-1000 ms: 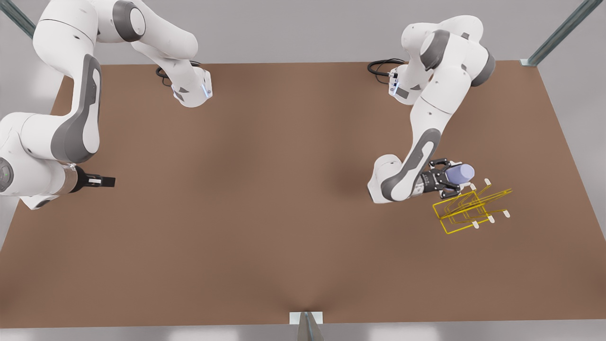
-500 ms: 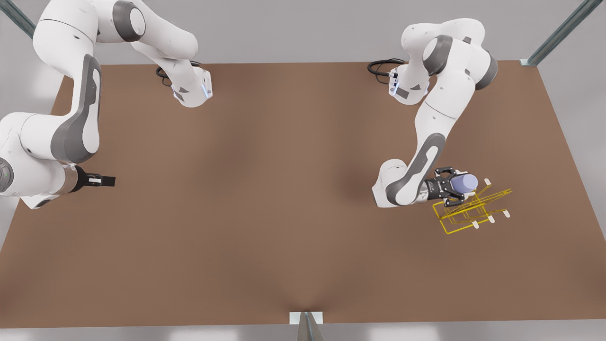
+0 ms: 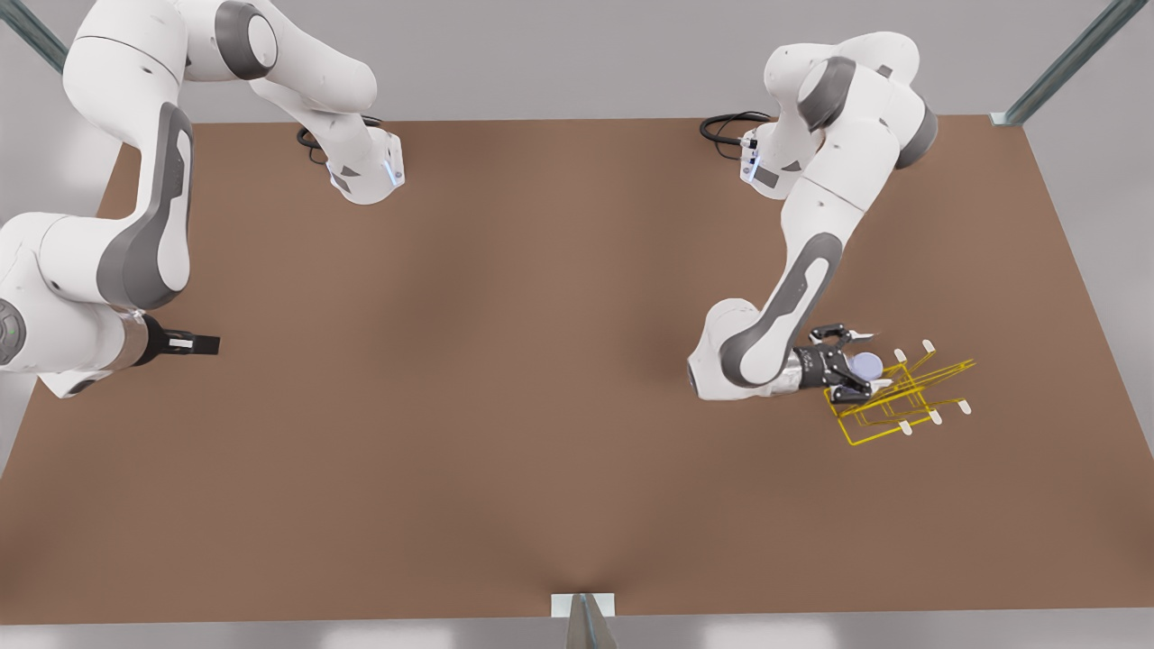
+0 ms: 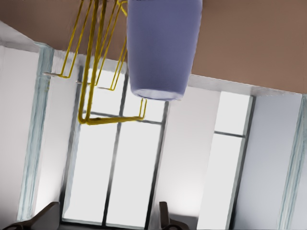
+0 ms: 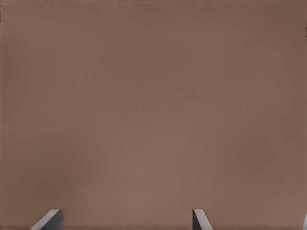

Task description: Place the cup on the cup holder

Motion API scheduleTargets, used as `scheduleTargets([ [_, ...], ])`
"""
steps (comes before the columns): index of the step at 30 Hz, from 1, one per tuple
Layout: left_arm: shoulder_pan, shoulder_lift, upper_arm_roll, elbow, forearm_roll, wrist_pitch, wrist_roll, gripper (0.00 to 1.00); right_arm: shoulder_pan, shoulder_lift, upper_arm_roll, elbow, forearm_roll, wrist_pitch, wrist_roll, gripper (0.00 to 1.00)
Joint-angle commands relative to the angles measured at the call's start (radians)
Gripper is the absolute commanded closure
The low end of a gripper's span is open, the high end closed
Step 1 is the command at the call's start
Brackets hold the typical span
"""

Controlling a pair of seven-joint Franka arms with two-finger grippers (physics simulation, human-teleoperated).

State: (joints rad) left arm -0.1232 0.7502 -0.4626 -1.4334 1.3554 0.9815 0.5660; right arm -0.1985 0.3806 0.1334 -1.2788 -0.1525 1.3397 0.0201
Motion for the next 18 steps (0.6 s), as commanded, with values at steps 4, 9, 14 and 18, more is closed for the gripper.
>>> scheduleTargets([
  [4,0.096,-0.028,-0.056,0.478,-1.096,0.095,-0.697,0.0,-0.002,0.0,0.0,0.001,0.001,-0.001,0.0,0.0],
  [9,0.131,-0.471,0.188,0.321,-1.268,0.23,-0.785,0.0,-0.001,0.0,0.0,0.001,0.002,-0.01,0.0,0.0],
  [14,0.091,-0.606,0.259,0.122,-1.268,0.35,-0.779,0.0,0.001,0.0,0.002,0.001,0.002,-0.016,-0.002,0.0],
  [18,0.091,-0.615,0.269,0.114,-1.27,0.35,-0.779,0.0,-0.001,0.0,0.0,0.001,0.002,-0.024,-0.002,0.0],
])
